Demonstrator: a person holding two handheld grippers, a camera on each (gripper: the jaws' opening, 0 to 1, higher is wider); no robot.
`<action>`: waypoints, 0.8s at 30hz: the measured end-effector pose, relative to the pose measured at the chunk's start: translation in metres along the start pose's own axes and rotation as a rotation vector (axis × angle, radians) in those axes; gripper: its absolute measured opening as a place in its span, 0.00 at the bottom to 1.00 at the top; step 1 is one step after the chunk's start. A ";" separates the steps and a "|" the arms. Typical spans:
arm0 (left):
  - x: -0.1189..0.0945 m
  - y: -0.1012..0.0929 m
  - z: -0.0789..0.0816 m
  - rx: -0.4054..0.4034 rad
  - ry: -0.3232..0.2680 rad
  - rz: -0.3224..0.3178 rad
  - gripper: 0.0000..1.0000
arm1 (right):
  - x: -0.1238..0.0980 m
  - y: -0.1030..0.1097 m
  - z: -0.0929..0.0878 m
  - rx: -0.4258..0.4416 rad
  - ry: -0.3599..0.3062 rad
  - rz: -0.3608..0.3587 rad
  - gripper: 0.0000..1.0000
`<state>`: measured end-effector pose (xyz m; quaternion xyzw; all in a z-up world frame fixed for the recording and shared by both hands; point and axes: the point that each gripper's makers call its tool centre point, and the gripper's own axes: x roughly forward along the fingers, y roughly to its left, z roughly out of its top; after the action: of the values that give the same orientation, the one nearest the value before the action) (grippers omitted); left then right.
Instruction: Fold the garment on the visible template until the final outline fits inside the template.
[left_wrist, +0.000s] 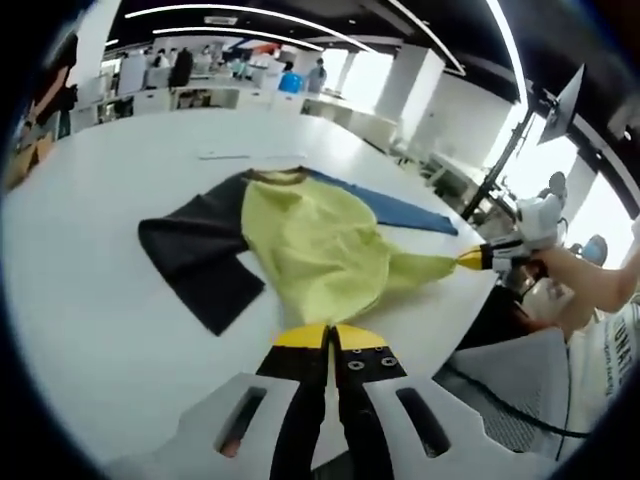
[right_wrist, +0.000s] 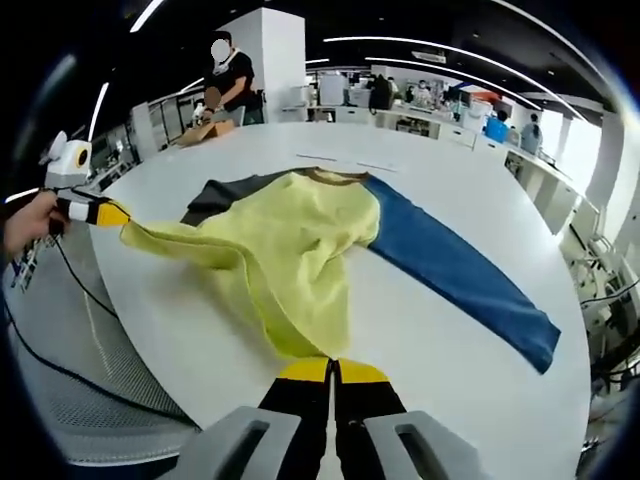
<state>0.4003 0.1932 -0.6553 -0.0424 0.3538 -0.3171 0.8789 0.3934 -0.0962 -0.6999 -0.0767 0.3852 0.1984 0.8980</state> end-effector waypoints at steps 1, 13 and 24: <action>-0.001 0.002 -0.002 0.001 0.006 0.005 0.00 | -0.002 -0.001 0.000 0.000 -0.003 -0.006 0.00; -0.008 0.000 -0.024 0.011 0.056 0.011 0.00 | -0.014 -0.004 -0.017 0.031 0.009 -0.030 0.00; 0.002 -0.018 -0.057 0.015 0.143 -0.036 0.00 | -0.014 0.001 -0.042 0.056 0.064 -0.028 0.00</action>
<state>0.3548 0.1866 -0.6941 -0.0196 0.4126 -0.3376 0.8458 0.3561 -0.1117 -0.7191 -0.0632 0.4181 0.1723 0.8897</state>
